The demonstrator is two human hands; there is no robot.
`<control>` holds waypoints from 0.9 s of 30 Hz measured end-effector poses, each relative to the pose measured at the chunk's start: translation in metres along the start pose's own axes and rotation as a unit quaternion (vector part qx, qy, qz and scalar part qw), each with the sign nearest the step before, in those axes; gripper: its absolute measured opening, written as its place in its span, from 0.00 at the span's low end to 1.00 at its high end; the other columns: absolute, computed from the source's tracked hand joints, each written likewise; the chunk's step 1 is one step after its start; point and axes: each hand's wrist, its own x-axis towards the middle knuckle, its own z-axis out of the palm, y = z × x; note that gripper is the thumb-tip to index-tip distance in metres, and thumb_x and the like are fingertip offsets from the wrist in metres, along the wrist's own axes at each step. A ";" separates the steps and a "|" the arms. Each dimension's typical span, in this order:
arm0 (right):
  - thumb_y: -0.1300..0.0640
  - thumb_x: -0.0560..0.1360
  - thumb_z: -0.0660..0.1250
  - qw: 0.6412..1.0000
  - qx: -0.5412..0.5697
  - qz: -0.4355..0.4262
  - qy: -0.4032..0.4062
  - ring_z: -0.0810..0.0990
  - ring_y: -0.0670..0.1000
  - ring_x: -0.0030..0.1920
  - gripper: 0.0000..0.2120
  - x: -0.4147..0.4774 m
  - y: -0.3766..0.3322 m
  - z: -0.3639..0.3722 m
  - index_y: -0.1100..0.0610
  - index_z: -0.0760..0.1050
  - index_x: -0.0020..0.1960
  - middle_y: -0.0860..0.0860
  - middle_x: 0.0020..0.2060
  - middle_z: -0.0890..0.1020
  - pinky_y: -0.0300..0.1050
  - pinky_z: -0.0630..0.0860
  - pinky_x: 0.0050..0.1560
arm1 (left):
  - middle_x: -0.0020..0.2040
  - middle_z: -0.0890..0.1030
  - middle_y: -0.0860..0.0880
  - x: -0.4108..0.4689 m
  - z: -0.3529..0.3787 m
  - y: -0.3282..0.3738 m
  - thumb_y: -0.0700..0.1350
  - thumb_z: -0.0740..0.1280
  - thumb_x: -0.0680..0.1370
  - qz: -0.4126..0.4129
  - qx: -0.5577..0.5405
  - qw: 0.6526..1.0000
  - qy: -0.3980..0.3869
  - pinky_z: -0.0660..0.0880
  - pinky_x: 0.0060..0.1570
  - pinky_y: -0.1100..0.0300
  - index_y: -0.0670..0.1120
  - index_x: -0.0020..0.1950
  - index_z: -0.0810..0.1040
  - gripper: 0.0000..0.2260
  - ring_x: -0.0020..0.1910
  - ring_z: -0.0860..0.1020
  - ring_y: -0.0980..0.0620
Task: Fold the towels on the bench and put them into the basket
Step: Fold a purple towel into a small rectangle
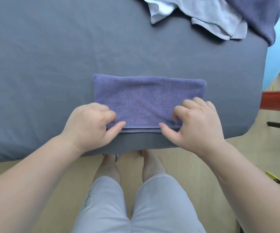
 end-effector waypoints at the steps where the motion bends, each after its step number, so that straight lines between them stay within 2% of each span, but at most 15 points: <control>1: 0.37 0.71 0.66 0.999 0.021 -0.004 0.031 0.69 0.56 0.37 0.21 0.010 -0.006 -0.003 0.55 0.73 0.35 0.50 0.32 0.71 0.49 0.64 0.40 | 0.30 0.73 0.48 0.007 -0.003 0.000 0.54 0.64 0.79 -0.003 0.004 0.999 0.042 0.69 0.28 0.55 0.44 0.33 0.77 0.19 0.31 0.72 0.44; 3: 0.39 0.75 0.65 0.997 0.045 -0.009 0.060 0.75 0.59 0.45 0.19 0.029 -0.018 -0.001 0.56 0.79 0.44 0.53 0.42 0.77 0.54 0.70 0.47 | 0.39 0.78 0.44 0.023 -0.005 -0.001 0.51 0.64 0.80 -0.024 0.010 0.995 0.098 0.72 0.36 0.48 0.42 0.43 0.81 0.14 0.38 0.74 0.41; 4: 0.41 0.77 0.64 0.997 0.048 -0.006 0.062 0.77 0.61 0.53 0.19 0.038 -0.023 0.002 0.56 0.80 0.53 0.55 0.50 0.80 0.56 0.71 0.54 | 0.47 0.80 0.42 0.029 -0.004 0.001 0.50 0.64 0.79 -0.043 0.017 0.993 0.105 0.74 0.43 0.44 0.41 0.51 0.82 0.13 0.45 0.77 0.38; 5: 0.41 0.78 0.62 0.998 0.042 0.001 0.057 0.75 0.63 0.63 0.22 0.047 -0.029 0.006 0.56 0.79 0.62 0.57 0.61 0.78 0.58 0.69 0.64 | 0.58 0.80 0.41 0.033 0.000 0.004 0.51 0.63 0.80 -0.065 0.031 0.993 0.090 0.73 0.54 0.41 0.41 0.61 0.80 0.17 0.55 0.77 0.36; 7: 0.39 0.80 0.57 1.000 0.009 0.015 0.008 0.61 0.63 0.77 0.31 0.059 -0.040 0.018 0.54 0.66 0.77 0.58 0.77 0.65 0.64 0.55 0.76 | 0.77 0.66 0.41 0.037 0.012 0.013 0.56 0.58 0.80 -0.110 0.069 0.991 -0.006 0.59 0.72 0.36 0.42 0.76 0.66 0.28 0.75 0.63 0.37; 9: 0.35 0.80 0.52 0.998 -0.029 0.015 -0.051 0.48 0.62 0.81 0.36 0.062 -0.045 0.034 0.52 0.53 0.82 0.56 0.82 0.51 0.67 0.45 0.78 | 0.82 0.50 0.43 0.037 0.027 0.021 0.63 0.51 0.80 -0.147 0.097 0.980 -0.095 0.47 0.76 0.35 0.43 0.81 0.52 0.35 0.81 0.48 0.41; 13: 0.29 0.78 0.49 0.995 -0.050 0.008 -0.084 0.40 0.60 0.81 0.40 0.054 -0.034 0.056 0.48 0.44 0.82 0.55 0.82 0.43 0.68 0.41 0.77 | 0.82 0.39 0.42 0.033 0.046 0.020 0.70 0.43 0.78 -0.159 0.123 0.970 -0.136 0.44 0.74 0.32 0.44 0.81 0.40 0.41 0.80 0.40 0.42; 17: 0.26 0.76 0.49 0.995 -0.062 0.023 -0.078 0.39 0.61 0.81 0.43 0.050 -0.015 0.052 0.48 0.44 0.82 0.56 0.82 0.42 0.69 0.40 0.77 | 0.81 0.36 0.42 0.032 0.043 0.019 0.74 0.44 0.75 -0.141 0.125 0.972 -0.143 0.43 0.75 0.32 0.45 0.80 0.35 0.46 0.80 0.37 0.42; 20: 0.26 0.76 0.50 0.995 -0.062 0.032 -0.073 0.39 0.61 0.81 0.43 0.044 0.002 0.049 0.48 0.44 0.82 0.57 0.82 0.42 0.68 0.40 0.77 | 0.82 0.44 0.41 0.024 0.034 0.014 0.69 0.54 0.77 -0.165 0.053 0.983 -0.062 0.46 0.76 0.36 0.44 0.82 0.46 0.43 0.80 0.45 0.40; 23: 0.28 0.77 0.51 0.995 -0.066 0.019 -0.068 0.38 0.62 0.80 0.40 0.041 0.002 0.047 0.45 0.44 0.82 0.57 0.81 0.42 0.70 0.39 0.76 | 0.75 0.65 0.39 0.018 0.018 0.010 0.59 0.62 0.78 -0.282 -0.055 0.954 0.079 0.59 0.72 0.44 0.42 0.78 0.60 0.34 0.72 0.64 0.37; 25: 0.29 0.78 0.52 0.997 -0.060 -0.007 -0.054 0.39 0.63 0.80 0.38 0.042 -0.007 0.044 0.42 0.46 0.82 0.57 0.82 0.42 0.71 0.39 0.76 | 0.63 0.75 0.44 0.023 0.011 0.005 0.57 0.65 0.78 -0.360 -0.119 0.920 0.102 0.66 0.65 0.50 0.43 0.72 0.70 0.26 0.63 0.71 0.42; 27: 0.30 0.78 0.53 0.996 -0.060 -0.040 -0.046 0.41 0.64 0.80 0.35 0.042 -0.018 0.044 0.40 0.49 0.81 0.56 0.82 0.43 0.71 0.39 0.75 | 0.54 0.78 0.48 0.034 0.008 -0.003 0.57 0.66 0.77 -0.399 -0.149 0.900 0.098 0.71 0.58 0.51 0.46 0.57 0.78 0.16 0.57 0.74 0.44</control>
